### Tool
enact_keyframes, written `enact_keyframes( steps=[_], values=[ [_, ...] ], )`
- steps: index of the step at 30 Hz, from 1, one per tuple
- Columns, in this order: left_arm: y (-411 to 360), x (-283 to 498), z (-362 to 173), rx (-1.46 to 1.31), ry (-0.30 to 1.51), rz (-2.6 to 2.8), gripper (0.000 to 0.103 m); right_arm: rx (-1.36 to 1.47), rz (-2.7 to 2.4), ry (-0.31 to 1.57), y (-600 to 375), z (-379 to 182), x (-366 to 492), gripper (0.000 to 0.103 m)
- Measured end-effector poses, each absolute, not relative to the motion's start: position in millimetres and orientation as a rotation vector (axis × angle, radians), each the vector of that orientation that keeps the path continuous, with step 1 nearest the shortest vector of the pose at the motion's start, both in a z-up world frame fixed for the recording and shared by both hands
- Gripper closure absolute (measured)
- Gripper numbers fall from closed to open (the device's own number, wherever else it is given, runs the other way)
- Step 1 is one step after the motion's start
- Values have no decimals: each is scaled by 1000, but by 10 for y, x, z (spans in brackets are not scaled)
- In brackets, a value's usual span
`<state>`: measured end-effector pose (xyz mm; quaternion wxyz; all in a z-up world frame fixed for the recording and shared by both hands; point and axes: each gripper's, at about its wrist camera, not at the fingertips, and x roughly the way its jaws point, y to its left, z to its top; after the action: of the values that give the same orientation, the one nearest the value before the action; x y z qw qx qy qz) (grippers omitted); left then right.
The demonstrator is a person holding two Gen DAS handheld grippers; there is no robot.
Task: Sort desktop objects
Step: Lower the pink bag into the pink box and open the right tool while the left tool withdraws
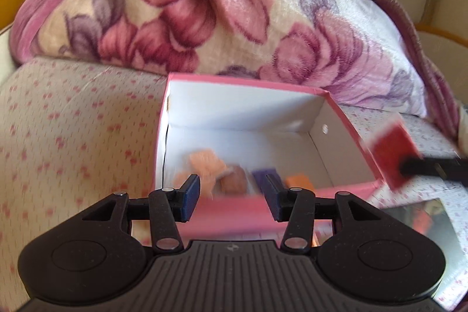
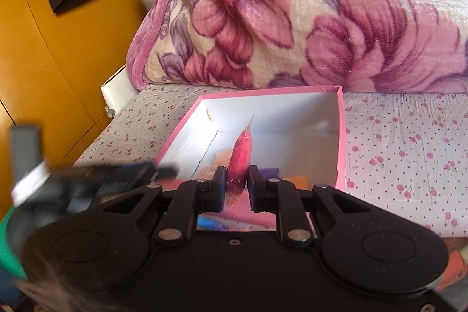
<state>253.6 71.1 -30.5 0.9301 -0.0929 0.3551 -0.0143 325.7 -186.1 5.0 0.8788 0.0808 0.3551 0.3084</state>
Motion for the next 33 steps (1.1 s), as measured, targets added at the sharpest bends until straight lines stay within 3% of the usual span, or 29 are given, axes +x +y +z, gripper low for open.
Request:
enact_keyframes(
  steps=[11, 33],
  values=[
    [664, 1841, -670, -286, 750, -32, 57, 193, 649, 855, -1461, -105, 3823, 88],
    [825, 1878, -1004, -369, 767, -63, 57, 38, 528, 1130, -969, -880, 4639, 88]
  ],
)
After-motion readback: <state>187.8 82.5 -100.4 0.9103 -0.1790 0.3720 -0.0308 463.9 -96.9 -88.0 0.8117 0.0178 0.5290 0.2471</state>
